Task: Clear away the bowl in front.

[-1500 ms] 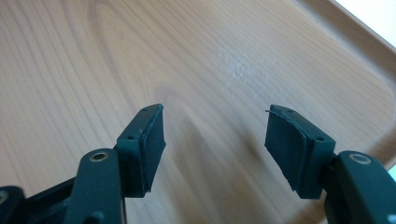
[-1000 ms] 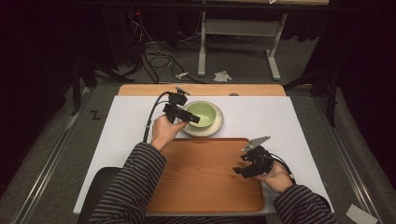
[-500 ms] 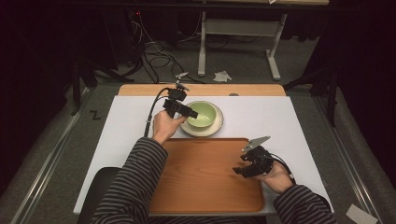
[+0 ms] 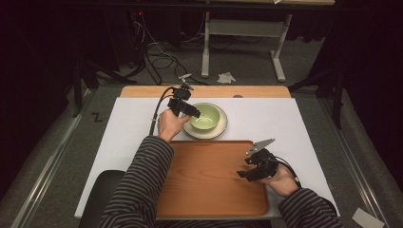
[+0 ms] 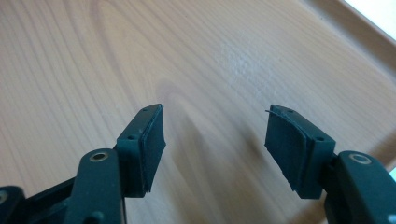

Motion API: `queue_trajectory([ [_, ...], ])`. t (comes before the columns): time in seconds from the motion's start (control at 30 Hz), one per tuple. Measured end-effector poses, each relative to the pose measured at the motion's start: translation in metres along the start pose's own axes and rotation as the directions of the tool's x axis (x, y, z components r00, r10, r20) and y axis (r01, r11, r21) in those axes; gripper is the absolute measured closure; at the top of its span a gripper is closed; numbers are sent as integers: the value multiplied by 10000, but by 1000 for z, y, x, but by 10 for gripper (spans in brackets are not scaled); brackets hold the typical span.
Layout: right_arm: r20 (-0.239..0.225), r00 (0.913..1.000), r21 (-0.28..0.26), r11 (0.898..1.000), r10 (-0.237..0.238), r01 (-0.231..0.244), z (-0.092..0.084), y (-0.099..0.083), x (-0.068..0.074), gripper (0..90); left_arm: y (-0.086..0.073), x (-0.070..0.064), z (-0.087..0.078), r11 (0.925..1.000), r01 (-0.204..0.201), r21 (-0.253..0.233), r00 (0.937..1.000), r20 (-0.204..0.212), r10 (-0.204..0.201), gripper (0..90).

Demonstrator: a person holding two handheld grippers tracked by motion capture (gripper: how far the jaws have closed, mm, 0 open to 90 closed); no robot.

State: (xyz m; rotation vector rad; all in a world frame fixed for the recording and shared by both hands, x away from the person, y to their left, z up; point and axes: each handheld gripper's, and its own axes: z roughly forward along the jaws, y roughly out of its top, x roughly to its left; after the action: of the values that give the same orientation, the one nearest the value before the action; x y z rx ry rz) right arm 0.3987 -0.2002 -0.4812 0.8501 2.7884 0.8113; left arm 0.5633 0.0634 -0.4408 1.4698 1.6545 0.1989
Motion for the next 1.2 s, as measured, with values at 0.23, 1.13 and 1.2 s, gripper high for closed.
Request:
queue_trajectory([
  [0.23, -17, 10000, 54, 10000, 26, -26, 1, 0, 1, 393, 3, 3, 9, 9999, 166, 25, 9996, -248, -165, 454],
  [1.13, 82, 9999, -182, 9998, -88, 89, -1, 0, 0, 395, -1, 19, 32, 9957, 688, 615, 9963, -559, -653, 725],
  [1.2, 79, 9999, -185, 9998, -66, 67, -1, 0, 0, 395, 0, 21, 32, 9948, 782, 655, 9958, -535, -747, 757],
])
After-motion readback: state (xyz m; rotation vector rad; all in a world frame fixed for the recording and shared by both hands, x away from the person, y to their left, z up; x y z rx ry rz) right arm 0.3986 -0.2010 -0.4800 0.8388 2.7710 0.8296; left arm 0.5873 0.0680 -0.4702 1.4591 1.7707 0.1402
